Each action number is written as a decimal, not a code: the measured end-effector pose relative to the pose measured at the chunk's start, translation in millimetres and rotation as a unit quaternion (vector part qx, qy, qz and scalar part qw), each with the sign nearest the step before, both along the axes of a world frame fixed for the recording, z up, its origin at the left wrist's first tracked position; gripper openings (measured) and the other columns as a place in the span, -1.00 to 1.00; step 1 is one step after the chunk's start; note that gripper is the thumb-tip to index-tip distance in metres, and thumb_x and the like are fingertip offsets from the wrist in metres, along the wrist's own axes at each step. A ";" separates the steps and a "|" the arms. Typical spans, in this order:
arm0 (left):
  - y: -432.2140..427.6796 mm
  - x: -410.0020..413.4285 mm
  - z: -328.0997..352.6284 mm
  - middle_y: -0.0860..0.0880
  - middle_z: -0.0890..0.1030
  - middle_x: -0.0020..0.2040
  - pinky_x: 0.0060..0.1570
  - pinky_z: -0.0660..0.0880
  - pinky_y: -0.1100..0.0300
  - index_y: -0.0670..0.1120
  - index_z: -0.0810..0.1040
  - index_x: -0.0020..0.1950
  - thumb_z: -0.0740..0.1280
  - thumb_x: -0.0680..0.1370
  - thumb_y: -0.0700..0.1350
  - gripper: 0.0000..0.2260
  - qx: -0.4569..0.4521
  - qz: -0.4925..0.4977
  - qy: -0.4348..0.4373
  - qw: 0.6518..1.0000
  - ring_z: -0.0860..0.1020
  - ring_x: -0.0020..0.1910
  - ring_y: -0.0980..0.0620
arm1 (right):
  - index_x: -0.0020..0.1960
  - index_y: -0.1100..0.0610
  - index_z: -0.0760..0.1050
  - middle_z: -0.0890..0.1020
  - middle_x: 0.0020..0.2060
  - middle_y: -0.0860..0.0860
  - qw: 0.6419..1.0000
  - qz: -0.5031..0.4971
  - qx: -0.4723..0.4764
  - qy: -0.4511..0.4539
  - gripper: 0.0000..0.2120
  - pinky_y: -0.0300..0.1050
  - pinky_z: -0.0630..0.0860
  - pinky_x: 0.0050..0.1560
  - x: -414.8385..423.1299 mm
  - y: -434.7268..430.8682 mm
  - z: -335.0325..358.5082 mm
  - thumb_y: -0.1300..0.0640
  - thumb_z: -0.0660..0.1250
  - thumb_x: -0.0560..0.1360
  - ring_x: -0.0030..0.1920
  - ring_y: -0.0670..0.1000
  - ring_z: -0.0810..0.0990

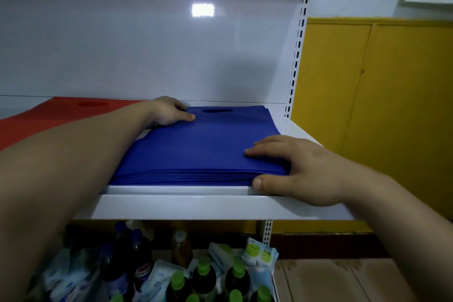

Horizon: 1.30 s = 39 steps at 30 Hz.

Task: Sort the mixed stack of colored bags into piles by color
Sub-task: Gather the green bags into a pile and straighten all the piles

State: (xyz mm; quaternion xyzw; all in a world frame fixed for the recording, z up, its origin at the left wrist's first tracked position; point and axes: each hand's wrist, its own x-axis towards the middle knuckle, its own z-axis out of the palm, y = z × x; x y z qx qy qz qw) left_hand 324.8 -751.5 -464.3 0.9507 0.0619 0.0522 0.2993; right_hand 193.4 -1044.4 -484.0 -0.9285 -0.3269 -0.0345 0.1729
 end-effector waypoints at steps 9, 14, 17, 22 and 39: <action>2.9 -1.4 -0.4 -0.05 0.46 0.27 0.00 0.44 0.16 -0.04 0.41 0.39 0.39 0.50 -0.20 -0.54 -0.150 0.014 -0.058 0.987 0.49 0.03 -0.01 | 0.45 -0.27 0.22 0.25 0.36 -0.33 0.999 0.007 -0.031 -0.013 -0.23 -0.35 0.10 0.33 -2.1 -1.3 -2.5 -0.46 0.00 0.26 0.35 -0.29 0.18; 2.3 -1.5 -3.4 -0.02 0.46 0.20 0.02 0.44 0.15 -0.06 0.40 0.40 0.40 0.51 -0.04 -0.52 -0.134 0.021 -0.034 0.990 0.49 0.04 -0.02 | 0.45 -0.31 0.17 0.18 0.40 -0.31 0.999 0.003 -0.037 -0.010 -0.19 -0.36 0.04 0.32 -3.8 -3.0 -3.1 -0.47 -0.04 0.21 0.39 -0.28 0.10; 3.1 -1.0 -3.1 -0.06 0.42 0.35 0.08 0.41 0.15 -0.03 0.40 0.41 0.41 0.50 -0.09 -0.52 -0.104 0.012 -0.047 0.993 0.46 0.15 -0.04 | 0.44 -0.31 0.18 0.20 0.38 -0.33 0.999 0.004 -0.034 -0.013 -0.23 -0.39 0.06 0.30 -4.1 -3.9 -3.5 -0.46 0.00 0.25 0.37 -0.30 0.13; 5.3 -1.3 -2.5 -0.06 0.35 0.41 0.06 0.39 0.17 0.03 0.37 0.43 0.29 0.55 -0.26 -0.53 -0.078 -0.001 -0.051 0.996 0.39 0.12 0.03 | 0.46 -0.28 0.16 0.19 0.38 -0.33 0.998 0.010 -0.057 -0.024 -0.45 -0.37 0.08 0.34 -3.5 -4.4 -5.2 -0.30 0.11 0.49 0.37 -0.30 0.13; -8.3 -29.9 25.6 -0.06 0.26 0.49 0.39 0.18 0.07 -0.05 0.23 0.51 0.26 0.56 0.14 -0.42 0.113 -0.017 0.059 0.992 0.25 0.44 -0.08 | 0.41 -0.25 0.28 0.31 0.31 -0.35 0.991 0.040 0.008 0.128 -0.19 -0.35 0.11 0.32 -1.1 -7.8 17.1 -0.50 0.07 0.21 0.36 -0.29 0.23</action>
